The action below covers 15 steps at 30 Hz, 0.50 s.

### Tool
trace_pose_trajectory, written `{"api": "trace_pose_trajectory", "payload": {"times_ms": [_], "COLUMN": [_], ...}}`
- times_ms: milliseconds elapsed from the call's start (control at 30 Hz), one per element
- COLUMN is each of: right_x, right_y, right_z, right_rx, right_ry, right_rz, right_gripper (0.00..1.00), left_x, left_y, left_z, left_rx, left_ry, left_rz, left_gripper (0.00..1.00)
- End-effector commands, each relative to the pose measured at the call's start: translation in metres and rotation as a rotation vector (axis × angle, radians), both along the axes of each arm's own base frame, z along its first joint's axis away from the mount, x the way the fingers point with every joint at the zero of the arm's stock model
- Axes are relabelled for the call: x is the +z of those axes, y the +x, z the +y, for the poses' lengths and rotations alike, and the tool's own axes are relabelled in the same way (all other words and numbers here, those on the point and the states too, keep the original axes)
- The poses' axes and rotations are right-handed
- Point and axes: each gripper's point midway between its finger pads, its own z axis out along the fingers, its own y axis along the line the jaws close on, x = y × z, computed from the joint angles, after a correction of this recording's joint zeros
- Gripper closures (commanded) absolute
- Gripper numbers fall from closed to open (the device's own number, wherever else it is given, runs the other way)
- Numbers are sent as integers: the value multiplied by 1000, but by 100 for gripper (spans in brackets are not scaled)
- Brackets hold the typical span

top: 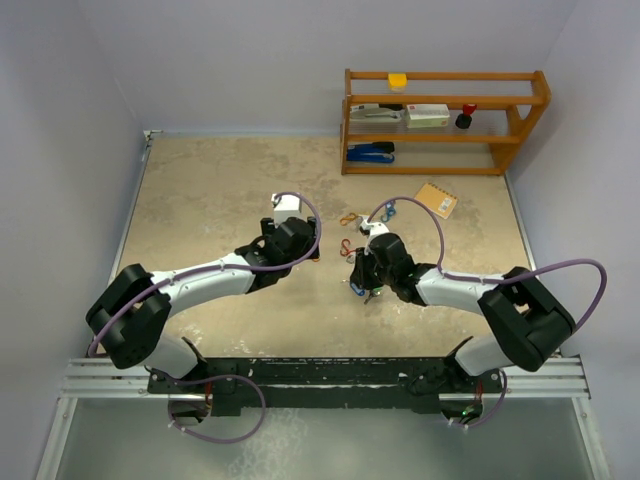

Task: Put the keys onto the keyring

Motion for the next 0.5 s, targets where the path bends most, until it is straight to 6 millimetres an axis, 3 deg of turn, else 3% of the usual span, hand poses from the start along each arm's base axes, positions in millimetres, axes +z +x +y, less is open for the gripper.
{"api": "trace_pose_trajectory", "payload": {"times_ms": [0, 233, 400, 467], "right_x": [1, 0, 3, 7], "right_y": [-1, -2, 1, 4], "right_z": [2, 1, 0, -2], "right_rx": [2, 2, -6, -8], "right_ry": [20, 15, 14, 8], "right_rz": [2, 6, -16, -37], "right_gripper": [79, 87, 100, 100], "left_x": [1, 0, -3, -5], "left_y": [4, 4, 4, 4], "left_z": [2, 3, 3, 2], "left_rx": [21, 21, 22, 17], "left_ry": [-13, -11, -10, -6], "left_rz": [-14, -12, -8, -1], "left_gripper": [24, 24, 24, 24]}}
